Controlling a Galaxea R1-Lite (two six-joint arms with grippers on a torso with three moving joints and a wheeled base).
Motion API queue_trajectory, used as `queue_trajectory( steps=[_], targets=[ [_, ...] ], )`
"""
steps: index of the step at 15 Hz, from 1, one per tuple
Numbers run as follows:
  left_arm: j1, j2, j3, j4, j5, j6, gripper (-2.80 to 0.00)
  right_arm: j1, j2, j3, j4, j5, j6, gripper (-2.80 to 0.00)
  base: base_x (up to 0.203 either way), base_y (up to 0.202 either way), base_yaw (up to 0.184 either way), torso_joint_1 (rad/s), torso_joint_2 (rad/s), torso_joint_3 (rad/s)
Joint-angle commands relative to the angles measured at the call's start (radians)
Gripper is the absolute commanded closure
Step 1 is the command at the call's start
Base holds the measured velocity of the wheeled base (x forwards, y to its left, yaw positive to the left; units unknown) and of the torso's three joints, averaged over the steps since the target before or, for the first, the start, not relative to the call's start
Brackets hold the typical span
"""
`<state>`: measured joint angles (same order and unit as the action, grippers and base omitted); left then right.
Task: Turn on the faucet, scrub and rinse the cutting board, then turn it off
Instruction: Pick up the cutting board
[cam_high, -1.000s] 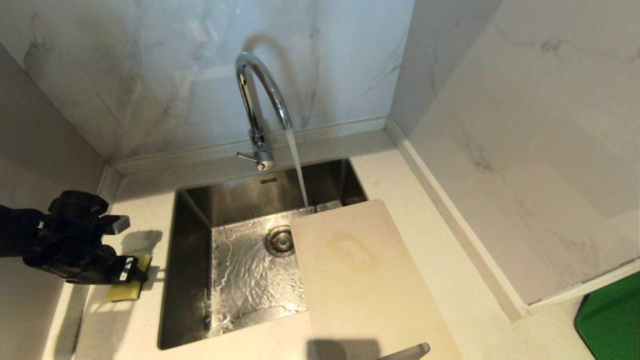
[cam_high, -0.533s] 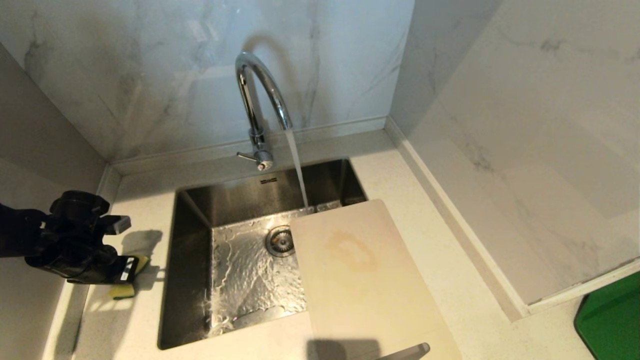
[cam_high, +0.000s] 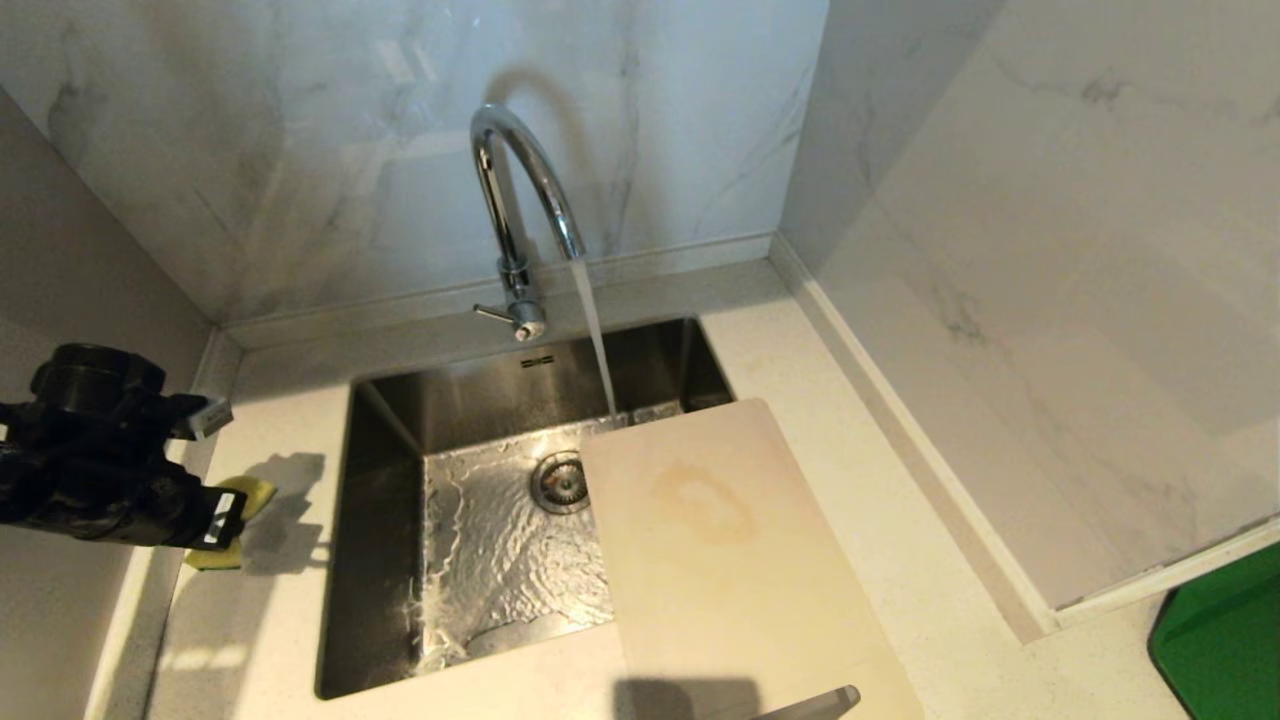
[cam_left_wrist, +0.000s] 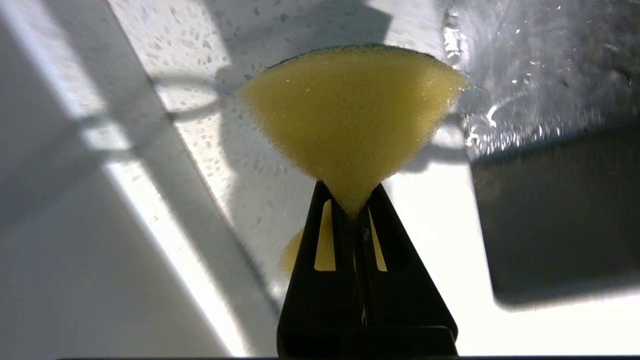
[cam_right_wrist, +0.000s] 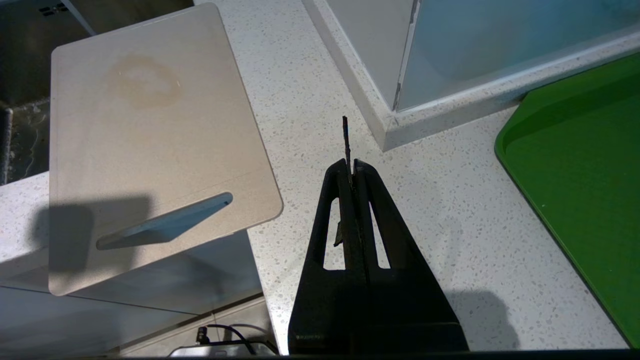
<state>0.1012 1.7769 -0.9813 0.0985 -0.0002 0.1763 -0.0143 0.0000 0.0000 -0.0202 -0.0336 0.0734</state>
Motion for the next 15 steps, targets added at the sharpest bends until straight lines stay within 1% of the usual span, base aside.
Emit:
queue_trajectory(
  steps=[1, 2, 3, 5, 8, 11, 15],
  targets=[
    [-0.030, -0.164, 0.065, 0.002, -0.013, 0.053, 0.00, -0.001, -0.002, 0.000, -0.001, 0.000, 0.000, 0.00, 0.000, 0.000, 0.000, 0.000, 0.00, 0.000],
    [-0.053, -0.207, 0.100, 0.003, -0.017, 0.053, 0.00, 0.000, -0.002, 0.000, -0.001, 0.000, 0.000, 0.00, 0.000, 0.000, 0.000, 0.000, 0.00, 0.000],
    [-0.082, -0.251, 0.133, 0.003, -0.020, 0.039, 0.00, 0.000, -0.002, 0.000, 0.000, 0.000, 0.000, 0.00, 0.000, 0.000, 0.000, 0.000, 0.00, 0.000],
    [-0.141, -0.332, 0.192, -0.008, -0.021, -0.013, 0.00, 0.000, -0.002, 0.000, 0.000, 0.000, 0.000, 0.00, 0.000, 0.000, 0.000, 0.000, 0.00, 0.000],
    [-0.201, -0.460, 0.252, -0.022, -0.021, -0.073, 0.00, 0.000, -0.002, 0.000, -0.001, 0.000, 0.000, 0.00, 0.000, 0.000, 0.000, 0.000, 0.00, 0.000],
    [-0.217, -0.641, 0.356, -0.024, -0.023, -0.084, 0.00, 0.000, -0.002, 0.000, 0.000, 0.000, 0.000, 0.00, 0.000, 0.000, 0.000, 0.000, 0.00, 0.000],
    [-0.223, -0.862, 0.553, -0.026, -0.023, -0.078, 0.00, 0.000, -0.002, 0.000, 0.000, 0.000, 0.000, 0.00, 0.000, 0.000, 0.000, 0.000, 0.00, 0.000]
  ],
)
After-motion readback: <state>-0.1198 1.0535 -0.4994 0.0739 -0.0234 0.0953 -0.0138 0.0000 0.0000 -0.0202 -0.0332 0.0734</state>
